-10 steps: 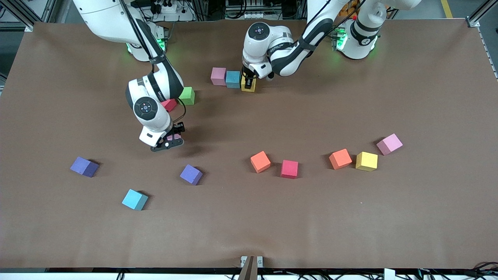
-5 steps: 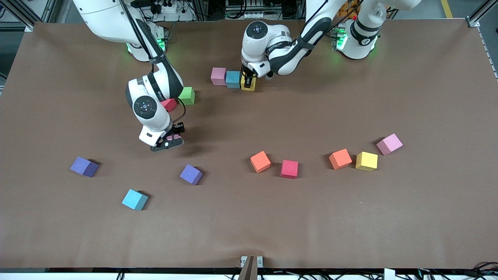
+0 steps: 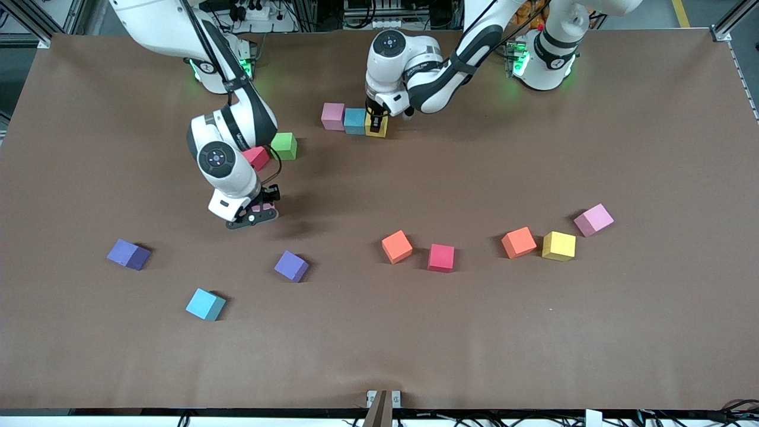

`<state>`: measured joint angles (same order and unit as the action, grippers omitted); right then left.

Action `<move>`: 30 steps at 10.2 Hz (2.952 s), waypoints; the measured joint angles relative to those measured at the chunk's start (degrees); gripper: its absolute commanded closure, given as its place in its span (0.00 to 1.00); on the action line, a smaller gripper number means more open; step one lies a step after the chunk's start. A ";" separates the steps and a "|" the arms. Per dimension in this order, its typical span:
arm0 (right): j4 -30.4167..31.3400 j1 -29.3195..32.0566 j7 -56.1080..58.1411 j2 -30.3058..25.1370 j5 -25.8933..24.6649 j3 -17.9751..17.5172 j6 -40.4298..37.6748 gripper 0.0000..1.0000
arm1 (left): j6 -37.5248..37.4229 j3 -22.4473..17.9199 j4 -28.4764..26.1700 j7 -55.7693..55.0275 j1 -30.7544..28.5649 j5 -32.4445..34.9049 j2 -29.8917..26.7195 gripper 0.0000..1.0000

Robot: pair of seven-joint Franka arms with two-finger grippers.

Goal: Form number 2 with 11 blocks
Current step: 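Lower and release the yellow cube with the left gripper while right lifts pink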

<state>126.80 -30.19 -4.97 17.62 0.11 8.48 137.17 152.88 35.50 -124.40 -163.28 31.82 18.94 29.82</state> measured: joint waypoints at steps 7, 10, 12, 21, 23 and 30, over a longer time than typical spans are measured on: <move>-4.69 -1.07 -0.19 -6.28 0.08 0.07 -15.72 0.76 | -3.50 -0.11 2.28 -0.12 1.10 -0.01 1.32 0.00; -4.65 -1.11 -1.61 -9.85 0.33 0.12 -17.64 0.76 | -4.88 -0.39 2.29 -0.12 2.15 -0.01 1.81 0.00; -4.65 -1.27 -1.75 -10.93 0.64 0.09 -18.42 0.76 | -5.61 -0.53 2.40 -0.12 2.15 -0.01 1.81 0.00; -4.52 -1.70 -2.24 -14.44 3.53 0.11 -20.17 0.75 | -13.89 -0.34 5.53 -0.12 2.14 0.06 0.61 0.00; -4.52 -1.70 -2.26 -14.47 3.56 0.11 -20.68 0.75 | -16.61 0.13 7.13 -0.06 2.15 0.06 0.09 0.00; -4.52 -1.82 -2.31 -14.55 4.08 0.14 -20.83 0.75 | -30.49 1.98 15.67 1.46 0.56 0.06 -0.52 0.00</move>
<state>122.28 -32.01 -7.27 3.07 4.19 8.62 116.34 122.39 37.48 -108.72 -161.82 32.38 19.00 29.30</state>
